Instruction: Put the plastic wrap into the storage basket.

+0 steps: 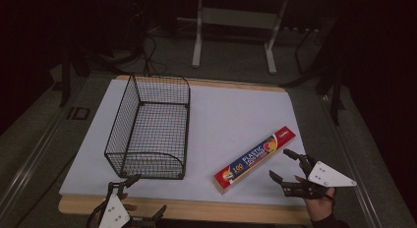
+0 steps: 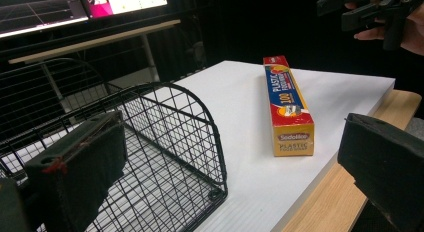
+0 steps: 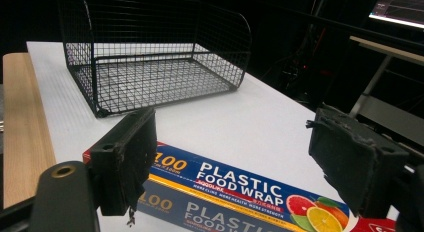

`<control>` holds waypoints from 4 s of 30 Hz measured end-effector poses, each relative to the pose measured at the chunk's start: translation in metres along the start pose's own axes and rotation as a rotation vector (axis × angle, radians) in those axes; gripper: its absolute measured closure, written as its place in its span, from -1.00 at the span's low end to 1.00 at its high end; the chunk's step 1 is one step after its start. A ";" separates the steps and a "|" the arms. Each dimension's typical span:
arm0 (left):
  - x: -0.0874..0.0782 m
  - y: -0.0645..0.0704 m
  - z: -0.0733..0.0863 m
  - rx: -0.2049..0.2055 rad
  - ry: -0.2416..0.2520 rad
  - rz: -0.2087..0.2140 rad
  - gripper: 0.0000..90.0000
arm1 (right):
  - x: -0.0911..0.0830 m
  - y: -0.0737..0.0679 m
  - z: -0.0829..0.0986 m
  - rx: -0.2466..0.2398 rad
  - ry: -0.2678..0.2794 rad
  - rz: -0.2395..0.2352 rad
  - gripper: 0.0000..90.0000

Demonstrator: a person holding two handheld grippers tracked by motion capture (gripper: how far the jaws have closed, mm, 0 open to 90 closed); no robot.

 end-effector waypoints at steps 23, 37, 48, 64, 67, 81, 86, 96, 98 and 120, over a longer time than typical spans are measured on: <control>-0.001 0.001 -0.001 -0.003 0.021 0.034 -1.00 | 0.005 0.006 0.006 0.070 -0.145 -0.024 -0.79; 0.000 0.002 -0.001 0.008 0.019 0.038 -1.00 | 0.021 0.011 0.016 -0.084 -0.322 -0.218 -0.63; 0.002 0.003 -0.001 0.010 0.015 0.057 -1.00 | 0.037 0.018 0.028 -0.091 -0.530 -0.158 -0.72; 0.002 0.004 -0.001 0.009 0.013 0.062 -1.00 | 0.059 0.039 0.010 -0.211 -0.783 -0.327 -0.73; 0.002 0.004 0.000 0.010 0.013 0.063 -1.00 | 0.067 0.040 0.013 -0.260 -0.835 -0.338 -0.77; 0.001 0.004 -0.001 0.008 0.017 0.065 -1.00 | 0.107 0.043 0.009 -0.487 -1.023 -0.356 -0.70; 0.001 0.004 0.000 0.007 0.017 0.063 -1.00 | 0.119 0.041 0.007 -0.575 -1.054 -0.387 -0.73; 0.000 0.004 0.001 0.001 0.009 0.050 -1.00 | 0.141 0.033 0.010 -0.749 -1.087 -0.435 -0.77; 0.000 0.004 0.001 0.000 0.008 0.046 -1.00 | 0.145 0.030 0.013 -0.775 -1.109 -0.449 -0.77; -0.002 0.003 0.002 -0.012 0.010 0.040 -1.00 | 0.171 0.010 0.035 -0.937 -1.236 -0.602 -0.52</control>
Point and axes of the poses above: each handheld gripper's, and its own axes: x roughly forward along the jaws, z roughly out of its underside, y roughly to its right, the point moved 3 cm from there along x, roughly forward along the jaws, and after that the axes turned 2 degrees about z, right-handed, at the moved point
